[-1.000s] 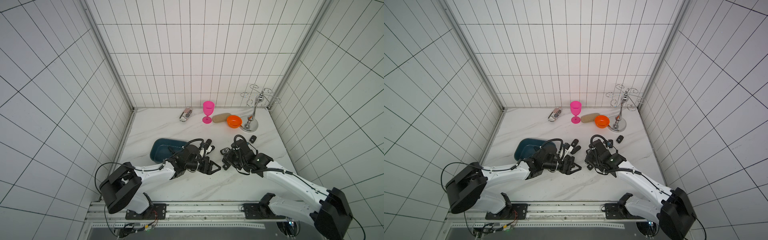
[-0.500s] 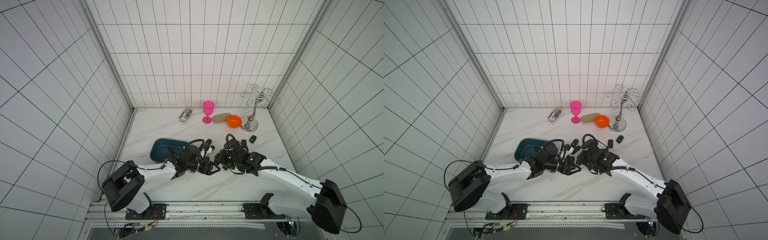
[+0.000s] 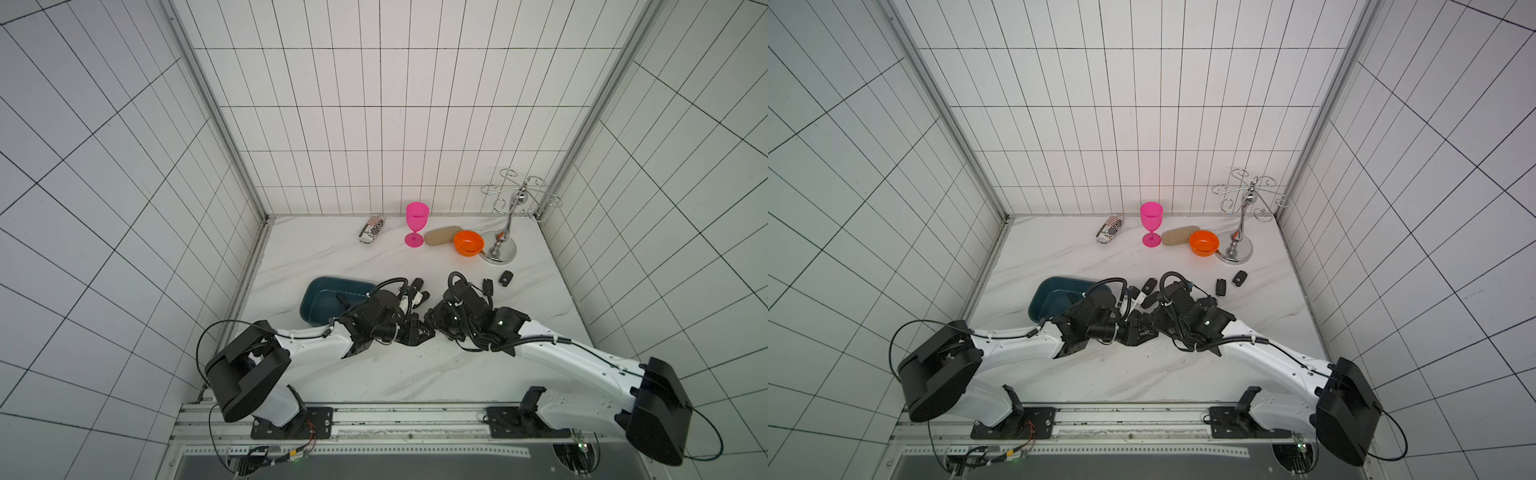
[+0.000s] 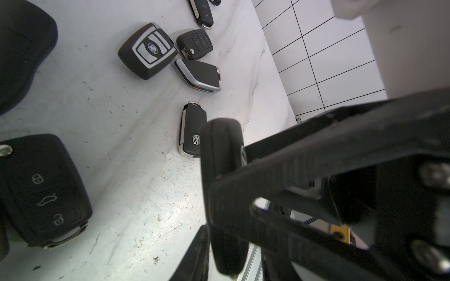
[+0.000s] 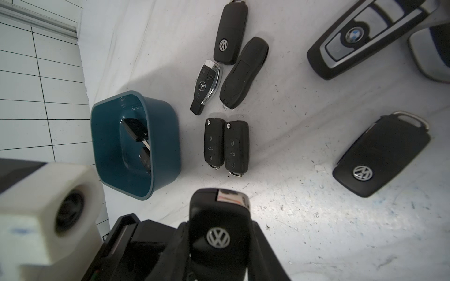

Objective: Place the car key into the storage box
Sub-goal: Pick up the car key from the center of the board.

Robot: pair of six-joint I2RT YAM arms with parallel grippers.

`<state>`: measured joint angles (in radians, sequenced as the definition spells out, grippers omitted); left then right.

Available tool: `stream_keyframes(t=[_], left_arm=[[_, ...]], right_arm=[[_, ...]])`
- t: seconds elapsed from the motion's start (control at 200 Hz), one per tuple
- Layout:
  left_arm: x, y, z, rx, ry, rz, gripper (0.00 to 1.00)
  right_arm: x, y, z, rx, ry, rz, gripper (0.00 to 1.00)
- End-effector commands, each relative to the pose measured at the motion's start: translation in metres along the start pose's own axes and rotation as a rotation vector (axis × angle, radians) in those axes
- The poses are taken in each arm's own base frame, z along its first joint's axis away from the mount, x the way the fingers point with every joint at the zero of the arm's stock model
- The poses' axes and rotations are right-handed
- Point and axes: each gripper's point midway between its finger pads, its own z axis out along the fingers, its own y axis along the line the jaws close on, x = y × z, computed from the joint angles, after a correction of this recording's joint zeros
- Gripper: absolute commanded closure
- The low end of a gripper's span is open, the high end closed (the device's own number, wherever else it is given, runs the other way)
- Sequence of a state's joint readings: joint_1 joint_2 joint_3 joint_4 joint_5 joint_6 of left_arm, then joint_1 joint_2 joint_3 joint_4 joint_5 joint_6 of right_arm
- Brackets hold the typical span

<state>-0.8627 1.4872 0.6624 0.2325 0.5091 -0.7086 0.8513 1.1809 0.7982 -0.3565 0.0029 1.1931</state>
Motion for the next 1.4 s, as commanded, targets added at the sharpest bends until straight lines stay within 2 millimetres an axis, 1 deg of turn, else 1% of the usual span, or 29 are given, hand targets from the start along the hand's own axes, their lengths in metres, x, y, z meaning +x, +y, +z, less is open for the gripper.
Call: stream_keyframes(t=[0.0,0.125,0.235,0.27,0.305,0.475,0.595,0.84,0.874,0.929,1.014,1.029,1.044,1.079,1.154,1.194,1.284,1.344,1.379,1.394], left_arm=[[-0.012,0.000,-0.008,-0.022,-0.092,0.013,0.68],[-0.018,0.001,-0.016,-0.054,-0.162,0.034,0.69],[-0.023,-0.004,-0.022,-0.059,-0.204,0.060,0.69],[-0.023,-0.006,-0.023,-0.058,-0.209,0.066,0.69],[-0.024,-0.005,-0.024,-0.064,-0.213,0.067,0.69],[-0.023,-0.004,-0.026,-0.064,-0.226,0.071,0.69],[-0.020,-0.001,-0.024,-0.073,-0.213,0.069,0.69],[-0.020,0.002,-0.023,-0.091,-0.209,0.083,0.71],[-0.020,0.002,-0.022,-0.092,-0.207,0.087,0.73],[-0.020,0.002,-0.022,-0.095,-0.201,0.091,0.80],[-0.019,0.002,-0.021,-0.098,-0.192,0.100,0.82],[-0.019,0.002,-0.021,-0.098,-0.191,0.101,0.83],[-0.019,0.002,-0.020,-0.097,-0.191,0.105,0.86],[-0.018,0.001,-0.020,-0.097,-0.188,0.109,0.88],[-0.017,0.002,-0.019,-0.104,-0.182,0.120,0.89],[-0.016,0.001,-0.019,-0.106,-0.178,0.127,0.92],[-0.014,0.002,-0.019,-0.116,-0.171,0.139,0.93],[-0.014,0.001,-0.019,-0.115,-0.167,0.145,0.94],[-0.013,0.000,-0.019,-0.113,-0.167,0.151,1.00],[-0.013,0.000,-0.019,-0.113,-0.166,0.152,1.00]], right_arm=[[-0.008,0.008,-0.007,-0.050,-0.058,0.057,0.74],[-0.007,0.007,-0.006,-0.048,-0.054,0.068,0.75],[-0.003,0.007,-0.002,-0.049,-0.042,0.080,0.75],[-0.003,0.006,-0.001,-0.044,-0.039,0.080,0.78],[-0.002,0.006,-0.001,-0.043,-0.039,0.079,0.78],[0.001,0.007,0.002,-0.049,-0.024,0.085,0.78],[0.005,0.009,0.004,-0.057,-0.008,0.092,0.78],[0.011,0.011,0.004,-0.066,0.013,0.088,0.77],[0.013,0.012,0.004,-0.070,0.018,0.085,0.77],[0.014,0.013,0.003,-0.072,0.021,0.083,0.77],[0.016,0.013,0.003,-0.073,0.021,0.080,0.77],[0.016,0.014,0.003,-0.074,0.023,0.079,0.77],[0.017,0.014,0.003,-0.074,0.025,0.079,0.77],[0.018,0.014,0.003,-0.075,0.028,0.080,0.77],[0.020,0.014,0.004,-0.078,0.032,0.080,0.77],[0.020,0.014,0.004,-0.081,0.032,0.081,0.77],[0.022,0.015,0.004,-0.086,0.039,0.077,0.76],[0.023,0.016,0.004,-0.090,0.044,0.073,0.72],[0.024,0.018,0.003,-0.095,0.047,0.068,0.66],[0.024,0.018,0.003,-0.095,0.049,0.066,0.62]])
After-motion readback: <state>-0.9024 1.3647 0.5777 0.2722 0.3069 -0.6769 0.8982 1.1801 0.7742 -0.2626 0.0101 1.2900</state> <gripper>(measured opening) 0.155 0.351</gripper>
